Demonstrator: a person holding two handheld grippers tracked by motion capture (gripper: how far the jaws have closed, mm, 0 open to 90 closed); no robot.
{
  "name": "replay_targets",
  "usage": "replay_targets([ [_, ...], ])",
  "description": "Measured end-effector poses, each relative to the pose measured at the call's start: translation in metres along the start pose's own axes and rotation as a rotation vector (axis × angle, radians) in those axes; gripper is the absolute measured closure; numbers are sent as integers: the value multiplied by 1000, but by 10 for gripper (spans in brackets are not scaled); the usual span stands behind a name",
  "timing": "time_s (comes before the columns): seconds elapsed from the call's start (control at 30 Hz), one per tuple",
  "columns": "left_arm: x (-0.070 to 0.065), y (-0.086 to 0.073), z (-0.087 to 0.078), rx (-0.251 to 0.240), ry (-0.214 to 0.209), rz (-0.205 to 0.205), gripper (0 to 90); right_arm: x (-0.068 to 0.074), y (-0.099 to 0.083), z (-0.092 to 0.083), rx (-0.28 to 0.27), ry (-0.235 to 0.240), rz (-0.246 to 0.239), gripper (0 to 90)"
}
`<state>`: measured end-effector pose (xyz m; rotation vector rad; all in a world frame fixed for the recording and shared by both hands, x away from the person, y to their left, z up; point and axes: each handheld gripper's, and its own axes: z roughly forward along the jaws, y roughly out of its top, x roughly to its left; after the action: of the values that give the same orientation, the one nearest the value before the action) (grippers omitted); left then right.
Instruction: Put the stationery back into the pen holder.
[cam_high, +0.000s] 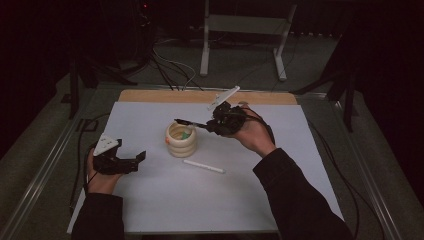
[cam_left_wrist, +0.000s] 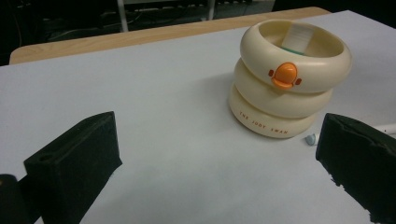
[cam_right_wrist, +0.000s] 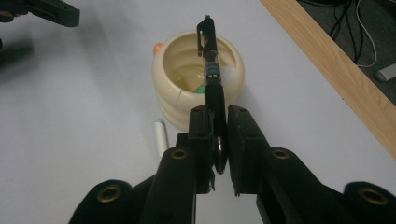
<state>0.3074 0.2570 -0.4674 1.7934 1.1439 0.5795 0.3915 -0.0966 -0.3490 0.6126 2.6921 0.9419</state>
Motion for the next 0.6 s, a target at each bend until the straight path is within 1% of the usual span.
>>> replay_targets([
  [0.3,0,0,0,0,0,0,1,1,7,6,27,10,-8,808],
  [0.6,-1,0,0,-1,0,1,2,2,8,14,54,21,-10,808],
])
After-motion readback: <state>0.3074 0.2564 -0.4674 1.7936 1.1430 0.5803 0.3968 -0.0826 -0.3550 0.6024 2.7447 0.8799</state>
